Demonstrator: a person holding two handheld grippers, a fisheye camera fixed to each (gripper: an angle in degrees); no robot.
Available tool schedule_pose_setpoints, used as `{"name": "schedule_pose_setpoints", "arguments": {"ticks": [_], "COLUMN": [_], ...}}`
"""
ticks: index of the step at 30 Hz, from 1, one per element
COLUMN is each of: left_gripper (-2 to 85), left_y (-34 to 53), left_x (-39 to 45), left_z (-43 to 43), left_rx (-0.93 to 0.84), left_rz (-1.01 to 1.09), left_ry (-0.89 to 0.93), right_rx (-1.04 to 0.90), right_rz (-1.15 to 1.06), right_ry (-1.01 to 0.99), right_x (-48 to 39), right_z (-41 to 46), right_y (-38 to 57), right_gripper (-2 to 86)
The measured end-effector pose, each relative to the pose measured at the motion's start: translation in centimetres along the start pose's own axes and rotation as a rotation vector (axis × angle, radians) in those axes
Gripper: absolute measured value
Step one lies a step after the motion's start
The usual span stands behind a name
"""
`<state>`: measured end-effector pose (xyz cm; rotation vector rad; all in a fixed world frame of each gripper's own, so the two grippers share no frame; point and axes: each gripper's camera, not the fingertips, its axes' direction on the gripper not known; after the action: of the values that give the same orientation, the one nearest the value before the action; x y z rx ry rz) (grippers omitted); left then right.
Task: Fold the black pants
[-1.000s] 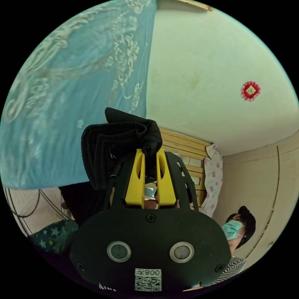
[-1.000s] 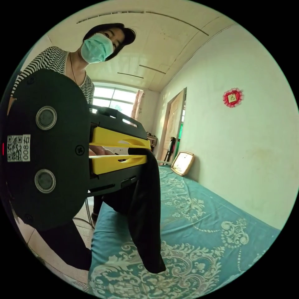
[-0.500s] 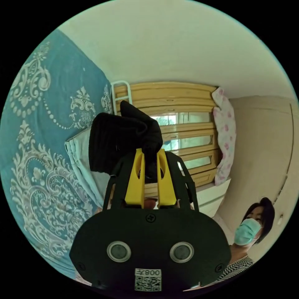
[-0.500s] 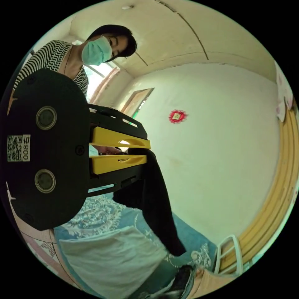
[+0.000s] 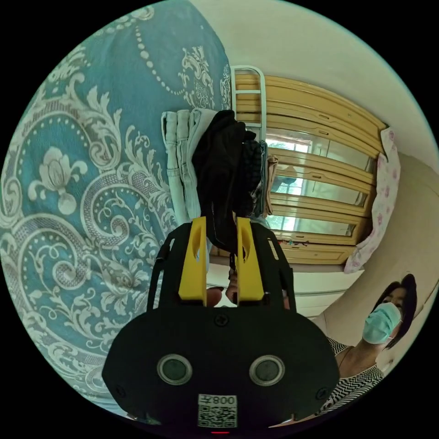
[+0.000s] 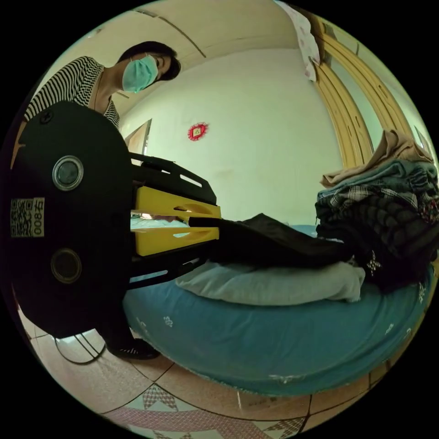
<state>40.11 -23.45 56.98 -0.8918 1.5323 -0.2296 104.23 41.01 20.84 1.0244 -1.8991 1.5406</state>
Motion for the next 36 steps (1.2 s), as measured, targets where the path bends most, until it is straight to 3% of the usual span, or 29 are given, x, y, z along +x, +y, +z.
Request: {"name": "schedule_pose_setpoints", "arguments": {"ticks": [6,10,15,21,36], "left_gripper": [12.4,6.6,4.3,4.4,12.1], "left_y": [-4.5,-7.2,-10.7,-15.8,-14.7], "left_x": [-0.1,0.0,1.4,5.2,-2.6], "left_z": [3.5,4.5,5.6,7.1,8.8], "left_rx": [0.037,0.078,0.086,0.059,0.174], "left_rz": [-0.002,-0.030,-0.018,0.074,-0.208], "left_ry": [-0.068,-0.100,0.003,-0.046,0.111], "right_rx": [0.001,0.010,0.018,0.006,-0.048], "right_rz": [-0.005,0.013,0.018,-0.058,-0.093], "right_ry": [-0.023,-0.035,-0.078,-0.141,-0.141], "right_x": [-6.7,-9.9,-14.3,-22.8,-34.3], "right_z": [-1.1,-2.3,-2.9,-2.4,2.9], "right_y": [-0.1,0.9,1.3,-0.6,1.9], "right_gripper": [2.3,2.2,2.4,2.5,2.3]}}
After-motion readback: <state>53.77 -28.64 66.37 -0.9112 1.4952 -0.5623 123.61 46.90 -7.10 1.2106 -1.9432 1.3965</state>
